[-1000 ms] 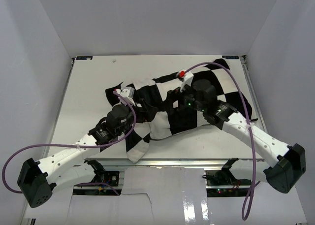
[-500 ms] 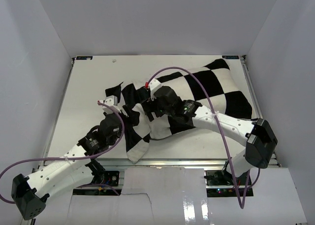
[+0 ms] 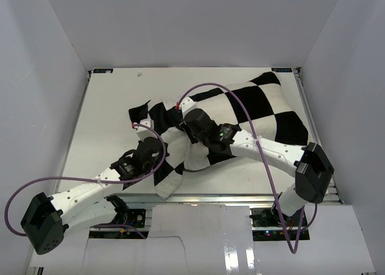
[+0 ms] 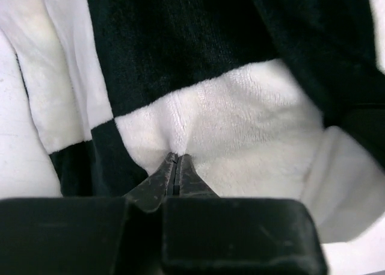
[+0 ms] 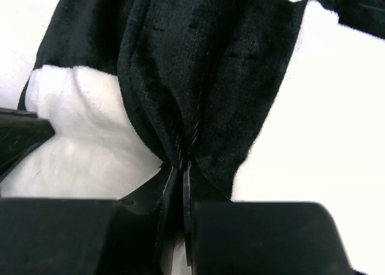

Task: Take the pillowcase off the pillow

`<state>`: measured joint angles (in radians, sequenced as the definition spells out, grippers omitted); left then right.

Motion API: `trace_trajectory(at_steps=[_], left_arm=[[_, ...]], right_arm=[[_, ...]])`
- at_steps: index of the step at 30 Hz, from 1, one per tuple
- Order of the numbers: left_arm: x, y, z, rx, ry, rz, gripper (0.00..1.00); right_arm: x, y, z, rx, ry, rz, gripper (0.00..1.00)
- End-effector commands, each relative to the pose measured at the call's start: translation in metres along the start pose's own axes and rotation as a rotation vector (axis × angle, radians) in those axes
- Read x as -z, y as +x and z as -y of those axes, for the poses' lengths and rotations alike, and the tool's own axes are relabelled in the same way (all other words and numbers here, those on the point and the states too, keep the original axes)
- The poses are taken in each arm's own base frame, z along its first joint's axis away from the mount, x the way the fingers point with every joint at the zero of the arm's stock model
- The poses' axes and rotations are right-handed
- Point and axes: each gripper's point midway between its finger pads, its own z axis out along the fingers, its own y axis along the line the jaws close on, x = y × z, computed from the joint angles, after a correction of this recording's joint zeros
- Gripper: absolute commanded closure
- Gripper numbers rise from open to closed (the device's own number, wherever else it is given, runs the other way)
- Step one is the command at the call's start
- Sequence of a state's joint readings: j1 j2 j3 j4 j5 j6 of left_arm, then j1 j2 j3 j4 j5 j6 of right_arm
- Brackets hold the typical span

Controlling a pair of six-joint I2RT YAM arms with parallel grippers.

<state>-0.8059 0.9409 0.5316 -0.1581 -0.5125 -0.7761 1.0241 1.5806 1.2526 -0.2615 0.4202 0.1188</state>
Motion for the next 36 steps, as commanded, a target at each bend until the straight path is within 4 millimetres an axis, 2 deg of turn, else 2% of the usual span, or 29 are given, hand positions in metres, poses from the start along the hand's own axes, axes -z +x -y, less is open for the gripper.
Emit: trace_trajectory(at_steps=[1, 3, 6, 8, 10, 11, 13, 14, 15, 16, 17, 18, 19, 20, 23, 24, 27, 28, 30, 34, 36], left_arm=[[-0.01, -0.006, -0.004, -0.007, -0.048, 0.023, 1.0], [-0.009, -0.004, -0.022, -0.021, -0.142, 0.019, 1.0], [-0.003, -0.019, -0.045, -0.006, -0.249, 0.076, 1.0], [0.001, -0.027, -0.051, 0.009, -0.265, 0.093, 1.0], [0.002, -0.034, -0.059, 0.026, -0.287, 0.111, 1.0], [0.004, -0.039, -0.062, 0.032, -0.299, 0.118, 1.0], [0.005, -0.046, -0.066, 0.044, -0.313, 0.131, 1.0], [0.006, -0.052, -0.058, 0.055, -0.283, 0.133, 1.0], [0.007, -0.055, -0.05, 0.026, -0.244, 0.12, 1.0], [0.006, -0.063, -0.03, 0.02, -0.155, 0.127, 0.81], [0.009, -0.061, -0.003, -0.038, -0.009, 0.076, 0.6], [0.011, -0.063, 0.011, -0.036, 0.057, 0.067, 0.37], [0.012, -0.065, 0.024, -0.034, 0.105, 0.054, 0.27], [0.017, -0.078, 0.041, -0.035, 0.154, 0.055, 0.26], [0.01, -0.063, 0.061, -0.096, 0.171, -0.055, 0.21], [0.004, -0.068, 0.07, -0.111, 0.159, -0.059, 0.21], [0.0, -0.059, 0.084, -0.144, 0.164, -0.105, 0.2], [-0.005, -0.049, 0.087, -0.148, 0.164, -0.132, 0.2], [-0.01, -0.043, 0.09, -0.151, 0.157, -0.149, 0.19], [-0.029, -0.021, 0.078, -0.187, 0.082, -0.2, 0.19], [-0.037, -0.008, 0.072, -0.193, 0.051, -0.234, 0.23]], right_arm=[[0.02, -0.023, 0.012, -0.048, 0.031, 0.092, 0.92], [0.025, -0.023, 0.022, -0.066, 0.075, 0.106, 0.92], [0.035, -0.017, 0.052, -0.113, 0.213, 0.128, 0.92], [0.037, -0.009, 0.077, -0.17, 0.29, 0.128, 0.92], [0.036, -0.009, 0.081, -0.219, 0.26, 0.145, 0.92], [0.033, 0.0, 0.084, -0.237, 0.255, 0.136, 0.92], [0.033, 0.0, 0.078, -0.251, 0.203, 0.156, 0.92], [0.032, 0.0, 0.074, -0.243, 0.175, 0.166, 0.92], [0.035, -0.011, 0.063, -0.252, 0.101, 0.21, 0.92], [0.035, -0.011, 0.057, -0.249, 0.066, 0.221, 0.92], [0.034, -0.01, 0.05, -0.249, 0.028, 0.237, 0.92], [0.034, -0.011, 0.04, -0.246, -0.031, 0.244, 0.92], [0.034, -0.014, 0.036, -0.247, -0.05, 0.257, 0.92], [0.034, -0.014, 0.033, -0.244, -0.065, 0.255, 0.92], [0.03, -0.01, 0.031, -0.239, -0.064, 0.241, 0.92], [0.03, -0.01, 0.032, -0.24, -0.06, 0.243, 0.92], [0.032, -0.01, 0.032, -0.245, -0.06, 0.25, 0.92], [0.033, -0.01, 0.032, -0.245, -0.061, 0.252, 0.92], [0.033, -0.009, 0.032, -0.246, -0.06, 0.255, 0.92], [0.033, -0.01, 0.033, -0.248, -0.056, 0.26, 0.92], [0.034, -0.01, 0.034, -0.25, -0.051, 0.265, 0.92]])
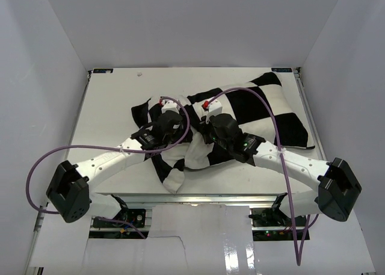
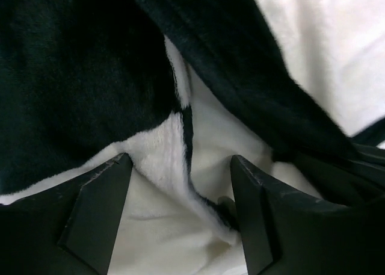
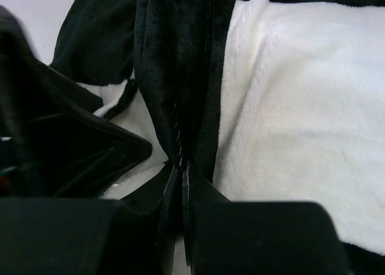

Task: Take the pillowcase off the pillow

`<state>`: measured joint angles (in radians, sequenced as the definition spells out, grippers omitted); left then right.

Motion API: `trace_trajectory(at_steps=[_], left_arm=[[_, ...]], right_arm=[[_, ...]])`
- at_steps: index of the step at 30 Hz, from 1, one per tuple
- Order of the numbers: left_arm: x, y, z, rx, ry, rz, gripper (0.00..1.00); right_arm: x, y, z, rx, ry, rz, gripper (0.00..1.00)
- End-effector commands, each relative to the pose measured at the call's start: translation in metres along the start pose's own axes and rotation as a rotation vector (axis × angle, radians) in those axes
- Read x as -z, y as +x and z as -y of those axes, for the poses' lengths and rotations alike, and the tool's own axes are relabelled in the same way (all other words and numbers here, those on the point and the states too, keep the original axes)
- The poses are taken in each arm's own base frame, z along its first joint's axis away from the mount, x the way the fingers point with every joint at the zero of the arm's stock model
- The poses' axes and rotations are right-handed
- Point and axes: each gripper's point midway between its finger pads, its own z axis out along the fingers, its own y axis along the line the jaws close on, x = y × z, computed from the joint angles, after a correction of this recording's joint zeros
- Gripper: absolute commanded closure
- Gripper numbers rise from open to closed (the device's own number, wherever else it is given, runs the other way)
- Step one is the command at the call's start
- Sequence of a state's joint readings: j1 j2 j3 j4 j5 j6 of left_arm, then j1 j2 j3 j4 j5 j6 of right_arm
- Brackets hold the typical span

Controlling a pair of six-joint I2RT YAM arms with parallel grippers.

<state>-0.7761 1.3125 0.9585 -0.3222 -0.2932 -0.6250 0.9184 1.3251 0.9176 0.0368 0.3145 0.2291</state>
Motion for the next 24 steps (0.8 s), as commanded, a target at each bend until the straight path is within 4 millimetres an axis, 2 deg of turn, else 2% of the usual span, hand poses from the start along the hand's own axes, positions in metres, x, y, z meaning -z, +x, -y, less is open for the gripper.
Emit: trace_trajectory(at_steps=[1, 2, 4, 5, 6, 8, 11, 16, 18, 24], left_arm=[[-0.006, 0.011, -0.004, -0.01, -0.034, -0.043, 0.24], [-0.009, 0.014, -0.007, -0.013, -0.048, -0.049, 0.27], [-0.011, 0.015, -0.01, -0.021, -0.067, -0.045, 0.42], [-0.01, 0.014, -0.013, -0.026, -0.079, -0.037, 0.52], [-0.009, 0.013, -0.015, -0.03, -0.087, -0.031, 0.68], [-0.004, 0.013, -0.019, -0.029, -0.092, -0.02, 0.79], [0.013, 0.001, -0.022, -0.015, -0.081, 0.031, 1.0], [0.045, -0.013, -0.031, 0.044, -0.049, 0.126, 1.0], [0.051, -0.013, -0.035, 0.063, -0.043, 0.147, 1.0], [0.055, 0.012, -0.061, 0.1, -0.077, 0.138, 1.0]], right_arm=[[0.006, -0.018, -0.002, -0.022, -0.007, 0.076, 0.92], [0.007, -0.018, -0.001, -0.025, -0.002, 0.082, 0.92], [0.007, -0.019, 0.004, -0.027, 0.024, 0.091, 0.92], [0.007, -0.019, 0.005, -0.027, 0.033, 0.091, 0.92], [0.007, -0.019, 0.009, -0.027, 0.053, 0.094, 0.92], [0.008, -0.02, 0.012, -0.029, 0.069, 0.102, 0.92], [0.01, -0.02, 0.018, -0.027, 0.097, 0.111, 0.92], [0.009, -0.018, 0.028, -0.035, 0.146, 0.113, 0.92], [0.007, -0.015, 0.031, -0.036, 0.16, 0.106, 0.92], [0.001, -0.009, 0.029, -0.02, 0.143, 0.079, 0.92]])
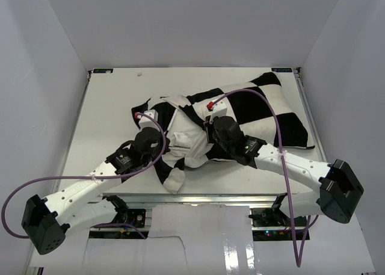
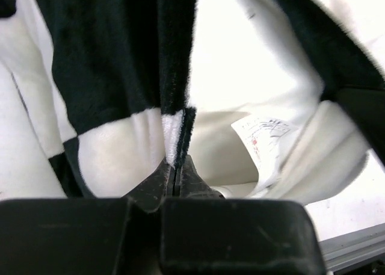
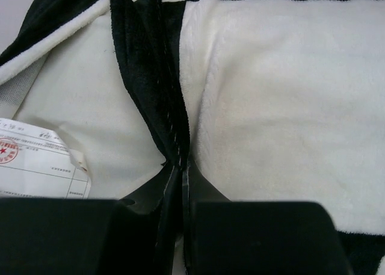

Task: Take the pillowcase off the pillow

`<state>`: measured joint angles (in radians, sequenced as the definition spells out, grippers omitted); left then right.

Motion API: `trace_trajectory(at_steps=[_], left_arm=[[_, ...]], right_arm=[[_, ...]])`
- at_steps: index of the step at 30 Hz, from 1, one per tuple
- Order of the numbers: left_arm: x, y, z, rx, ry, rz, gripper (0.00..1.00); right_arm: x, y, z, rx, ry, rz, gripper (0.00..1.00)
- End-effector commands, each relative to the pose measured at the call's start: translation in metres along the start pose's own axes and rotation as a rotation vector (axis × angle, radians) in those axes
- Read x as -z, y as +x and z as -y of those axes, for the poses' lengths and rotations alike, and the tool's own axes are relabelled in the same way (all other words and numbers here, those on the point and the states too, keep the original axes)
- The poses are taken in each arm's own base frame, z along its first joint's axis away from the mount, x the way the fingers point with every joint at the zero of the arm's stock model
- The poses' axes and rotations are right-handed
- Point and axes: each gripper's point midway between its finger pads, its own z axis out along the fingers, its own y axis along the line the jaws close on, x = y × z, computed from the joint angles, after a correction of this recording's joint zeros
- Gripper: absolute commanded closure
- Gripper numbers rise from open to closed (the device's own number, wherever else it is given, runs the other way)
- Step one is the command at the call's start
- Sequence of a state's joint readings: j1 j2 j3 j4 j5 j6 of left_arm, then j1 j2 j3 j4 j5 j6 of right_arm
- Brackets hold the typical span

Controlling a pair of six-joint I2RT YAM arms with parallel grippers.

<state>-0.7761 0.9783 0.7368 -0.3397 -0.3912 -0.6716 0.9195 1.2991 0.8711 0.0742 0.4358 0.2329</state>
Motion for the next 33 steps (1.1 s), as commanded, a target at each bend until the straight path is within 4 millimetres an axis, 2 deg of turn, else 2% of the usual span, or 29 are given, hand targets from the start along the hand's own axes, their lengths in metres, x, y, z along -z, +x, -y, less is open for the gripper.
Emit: trace_trajectory(at_steps=[1, 3, 4, 7, 8, 10, 12, 13, 16, 18, 20, 21, 23, 27, 28, 30, 32, 33], left_arm=[[0.002, 0.016, -0.024, 0.022, -0.055, -0.012, 1.0], [0.005, 0.019, -0.021, 0.066, -0.016, -0.006, 1.0], [0.005, 0.033, -0.022, 0.069, 0.011, -0.036, 1.0], [0.007, 0.034, -0.007, 0.11, 0.114, -0.019, 1.0], [0.008, 0.045, -0.004, 0.107, 0.161, -0.046, 1.0], [0.012, 0.039, 0.009, 0.125, 0.241, -0.014, 1.0], [0.014, 0.039, 0.012, 0.13, 0.272, -0.01, 1.0], [0.015, 0.039, 0.013, 0.128, 0.273, -0.011, 1.0], [0.014, 0.039, 0.012, 0.112, 0.267, -0.009, 1.0], [0.013, 0.038, 0.009, 0.106, 0.252, -0.008, 1.0], [0.012, 0.038, 0.01, 0.104, 0.253, -0.005, 1.0], [0.011, 0.038, 0.01, 0.104, 0.255, -0.006, 1.0], [0.01, 0.039, 0.011, 0.102, 0.253, -0.011, 1.0], [0.005, 0.045, 0.007, 0.107, 0.218, -0.041, 1.0], [0.005, 0.044, 0.007, 0.113, 0.21, -0.044, 1.0], [0.004, 0.048, -0.001, 0.125, 0.162, -0.056, 1.0], [0.005, 0.047, -0.011, 0.129, 0.11, -0.051, 1.0], [0.008, 0.044, -0.013, 0.132, 0.106, -0.037, 1.0]], right_arm=[[-0.004, -0.011, 0.003, -0.009, 0.014, 0.035, 0.92], [-0.004, -0.009, -0.009, 0.009, -0.05, 0.018, 0.92], [-0.004, -0.012, -0.014, 0.013, -0.075, 0.019, 0.92], [-0.001, -0.011, -0.037, 0.029, -0.187, -0.002, 0.91], [0.002, -0.013, -0.046, 0.041, -0.231, 0.005, 0.88], [0.009, -0.018, -0.061, 0.048, -0.282, 0.023, 0.78], [0.017, -0.032, -0.076, 0.049, -0.317, 0.049, 0.7], [0.02, -0.037, -0.079, 0.05, -0.322, 0.053, 0.63], [0.035, -0.059, -0.099, 0.043, -0.362, 0.101, 0.55], [0.046, -0.073, -0.121, 0.04, -0.431, 0.138, 0.55], [0.049, -0.072, -0.143, 0.05, -0.506, 0.127, 0.55], [0.051, -0.078, -0.151, 0.049, -0.531, 0.134, 0.55], [0.045, -0.067, -0.161, 0.033, -0.559, 0.09, 0.56], [0.02, -0.04, -0.14, -0.021, -0.41, 0.023, 0.55], [0.014, -0.026, -0.132, -0.02, -0.378, -0.001, 0.54], [0.004, -0.018, -0.122, -0.036, -0.343, -0.011, 0.52], [-0.01, -0.003, -0.118, -0.026, -0.297, -0.04, 0.42], [-0.016, 0.004, -0.116, -0.021, -0.278, -0.056, 0.31]])
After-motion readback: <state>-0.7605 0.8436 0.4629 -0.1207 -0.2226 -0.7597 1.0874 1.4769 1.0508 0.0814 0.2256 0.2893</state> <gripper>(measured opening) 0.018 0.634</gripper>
